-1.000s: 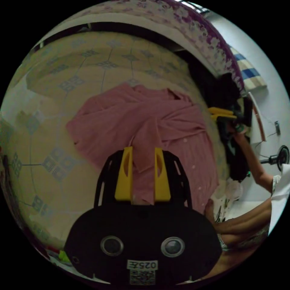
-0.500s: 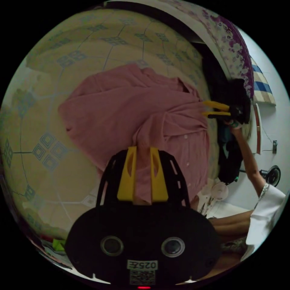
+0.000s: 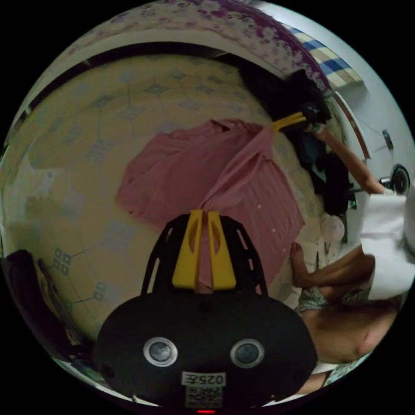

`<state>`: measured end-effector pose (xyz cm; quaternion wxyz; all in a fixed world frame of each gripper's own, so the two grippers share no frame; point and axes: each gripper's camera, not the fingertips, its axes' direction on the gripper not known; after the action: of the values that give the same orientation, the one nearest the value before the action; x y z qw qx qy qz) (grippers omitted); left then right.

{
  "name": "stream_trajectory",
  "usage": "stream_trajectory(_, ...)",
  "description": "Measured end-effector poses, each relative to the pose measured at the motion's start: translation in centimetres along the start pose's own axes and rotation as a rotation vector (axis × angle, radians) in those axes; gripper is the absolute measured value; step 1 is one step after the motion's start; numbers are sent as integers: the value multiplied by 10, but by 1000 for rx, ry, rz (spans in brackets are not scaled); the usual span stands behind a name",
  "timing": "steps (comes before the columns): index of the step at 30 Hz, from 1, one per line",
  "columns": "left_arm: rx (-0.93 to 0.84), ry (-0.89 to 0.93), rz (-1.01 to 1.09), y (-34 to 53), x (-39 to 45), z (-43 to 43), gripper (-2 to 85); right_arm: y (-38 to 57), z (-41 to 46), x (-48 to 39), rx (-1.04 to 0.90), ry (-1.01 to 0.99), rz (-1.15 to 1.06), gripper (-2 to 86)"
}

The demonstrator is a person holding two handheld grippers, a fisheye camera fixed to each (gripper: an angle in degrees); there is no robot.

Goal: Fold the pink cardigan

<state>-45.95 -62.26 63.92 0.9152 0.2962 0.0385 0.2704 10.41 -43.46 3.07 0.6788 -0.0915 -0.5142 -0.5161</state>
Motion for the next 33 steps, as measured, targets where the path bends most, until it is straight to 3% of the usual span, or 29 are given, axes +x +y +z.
stream_trajectory(4, -14, -51, 47, 0, 4, -20, -12, 1, -2, 28, 73, -77, 33, -6)
stream_trajectory(10, -206, 78, -67, -24, -65, 42, 34, -6, 93, 84, -188, -117, 175, 12)
stream_trajectory(17, -59, 107, -209, 22, -75, 19, 46, 63, 61, 76, 158, -191, 275, 106)
stream_trajectory(20, 10, 156, -298, 38, -71, 24, 48, 83, 61, 37, 252, -217, 241, 111)
stream_trajectory(24, 97, 193, -481, 56, -81, 36, 39, 80, 92, -19, 178, -67, 113, 100)
stream_trajectory(27, 174, 215, -546, 62, -84, 33, 35, 66, 118, -39, 134, -88, 34, 102)
stream_trajectory(33, 94, 169, -550, 51, -72, 41, 37, 36, 138, -61, 214, -125, -51, 98)
